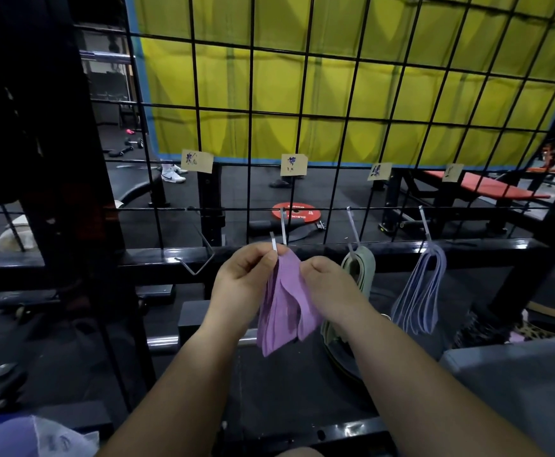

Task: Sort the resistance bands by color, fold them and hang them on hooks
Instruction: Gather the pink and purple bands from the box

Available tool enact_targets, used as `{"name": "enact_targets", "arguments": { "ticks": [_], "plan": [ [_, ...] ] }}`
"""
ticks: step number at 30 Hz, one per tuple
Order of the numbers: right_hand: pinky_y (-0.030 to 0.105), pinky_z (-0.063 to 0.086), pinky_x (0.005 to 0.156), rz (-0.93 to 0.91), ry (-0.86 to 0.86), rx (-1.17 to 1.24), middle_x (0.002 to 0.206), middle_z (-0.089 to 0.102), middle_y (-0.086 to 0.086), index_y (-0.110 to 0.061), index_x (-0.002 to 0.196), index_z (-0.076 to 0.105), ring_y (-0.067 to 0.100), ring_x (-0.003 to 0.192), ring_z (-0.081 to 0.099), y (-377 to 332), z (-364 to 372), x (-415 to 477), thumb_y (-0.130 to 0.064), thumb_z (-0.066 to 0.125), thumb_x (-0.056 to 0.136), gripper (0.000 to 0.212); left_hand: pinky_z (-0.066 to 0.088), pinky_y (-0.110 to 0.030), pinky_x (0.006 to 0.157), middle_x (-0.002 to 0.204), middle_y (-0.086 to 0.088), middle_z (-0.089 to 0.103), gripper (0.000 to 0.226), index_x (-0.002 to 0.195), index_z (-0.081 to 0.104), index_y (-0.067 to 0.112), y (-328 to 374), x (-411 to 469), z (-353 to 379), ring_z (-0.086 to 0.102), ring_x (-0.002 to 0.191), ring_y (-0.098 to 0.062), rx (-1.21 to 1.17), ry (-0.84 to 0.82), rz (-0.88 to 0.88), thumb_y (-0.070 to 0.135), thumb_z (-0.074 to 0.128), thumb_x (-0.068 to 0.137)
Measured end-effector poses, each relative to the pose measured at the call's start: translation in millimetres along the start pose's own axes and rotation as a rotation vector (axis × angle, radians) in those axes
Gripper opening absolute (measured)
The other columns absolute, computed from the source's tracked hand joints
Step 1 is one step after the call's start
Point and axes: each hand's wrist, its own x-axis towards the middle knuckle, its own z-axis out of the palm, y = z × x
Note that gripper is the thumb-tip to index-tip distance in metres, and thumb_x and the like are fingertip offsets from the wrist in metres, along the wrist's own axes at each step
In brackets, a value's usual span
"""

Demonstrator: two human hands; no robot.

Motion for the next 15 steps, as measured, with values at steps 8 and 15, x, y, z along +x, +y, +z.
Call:
{"name": "enact_targets", "arguments": {
  "ticks": [8, 15],
  "plan": [
    [0.034, 0.042, 0.070, -0.085, 0.008, -0.177, 0.080, 0.055, 0.001, -0.016, 0.091, 0.055, 0.018, 0.074, 0.052, 20, 20, -5, -0.041, 0.027, 0.105, 0.040, 0.048, -0.023, 0.070, 0.087, 0.004, 0.070, 0.020, 0.095, 0.073, 0.019, 3, -6, 5, 0.062, 0.074, -0.005, -0.007, 0.016, -0.014, 0.013, 0.053, 0.097],
    [0.027, 0.045, 0.059, -0.146, 0.090, -0.156, 0.088, 0.058, -0.005, -0.026, 0.110, 0.047, 0.011, 0.075, 0.058, 26, 26, -15, -0.029, 0.037, 0.104, 0.012, 0.051, -0.031, 0.077, 0.094, 0.000, 0.072, 0.016, 0.098, 0.072, 0.015, 0, -3, 5, 0.066, 0.086, -0.013, -0.048, 0.019, -0.010, 0.016, 0.056, 0.095]
  ]
}}
